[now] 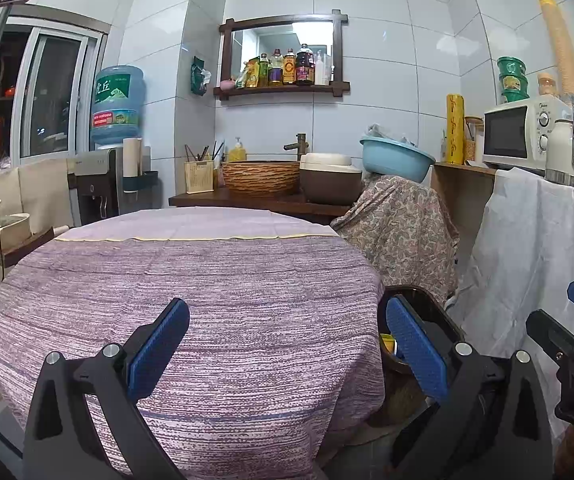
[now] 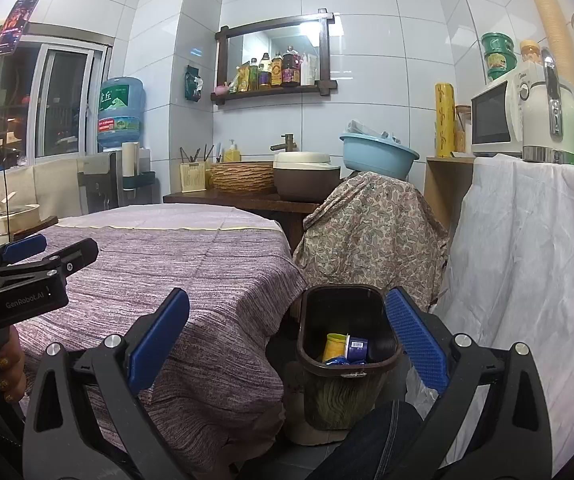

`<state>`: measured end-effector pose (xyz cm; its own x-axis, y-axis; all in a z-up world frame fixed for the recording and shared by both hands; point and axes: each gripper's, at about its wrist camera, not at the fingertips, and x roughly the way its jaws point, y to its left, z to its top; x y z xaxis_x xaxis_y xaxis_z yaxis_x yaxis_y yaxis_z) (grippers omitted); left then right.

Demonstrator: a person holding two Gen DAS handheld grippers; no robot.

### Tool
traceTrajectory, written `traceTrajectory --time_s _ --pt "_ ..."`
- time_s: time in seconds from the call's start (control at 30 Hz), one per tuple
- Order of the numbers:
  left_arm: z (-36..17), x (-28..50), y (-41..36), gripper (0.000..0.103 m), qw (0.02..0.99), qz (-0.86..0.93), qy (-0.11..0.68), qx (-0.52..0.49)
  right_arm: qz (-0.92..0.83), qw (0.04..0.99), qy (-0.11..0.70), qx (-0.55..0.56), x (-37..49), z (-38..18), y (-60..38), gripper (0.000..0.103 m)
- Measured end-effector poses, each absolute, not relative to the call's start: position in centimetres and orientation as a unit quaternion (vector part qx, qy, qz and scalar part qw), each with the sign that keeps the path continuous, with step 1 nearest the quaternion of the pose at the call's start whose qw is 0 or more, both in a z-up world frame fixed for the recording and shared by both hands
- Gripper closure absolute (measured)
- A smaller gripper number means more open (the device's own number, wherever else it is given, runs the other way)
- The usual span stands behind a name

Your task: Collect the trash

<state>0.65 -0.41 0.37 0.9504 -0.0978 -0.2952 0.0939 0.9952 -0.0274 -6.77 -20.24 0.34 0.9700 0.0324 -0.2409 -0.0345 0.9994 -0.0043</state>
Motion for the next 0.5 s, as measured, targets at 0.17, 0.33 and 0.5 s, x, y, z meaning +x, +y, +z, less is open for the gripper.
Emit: traceTrajectory --time_s 0.17,0.33,0.5 --pt "0.30 0.66 -0.40 0.005 0.987 -0.048 0.150 -0.007 0.017 0.992 0.122 -0.004 -6.76 0.31 -20.18 0.006" --pt "0.30 0.68 -0.42 0.005 0.987 -0.047 0.151 -0.006 0.018 0.992 0.122 -0.004 -6.74 0.30 -20.11 0.006" --pt "0.31 0.67 -0.39 0.005 0.987 -0.048 0.150 -0.006 0.018 0.992 0.122 -0.004 -6.76 0.29 -20.12 0.006"
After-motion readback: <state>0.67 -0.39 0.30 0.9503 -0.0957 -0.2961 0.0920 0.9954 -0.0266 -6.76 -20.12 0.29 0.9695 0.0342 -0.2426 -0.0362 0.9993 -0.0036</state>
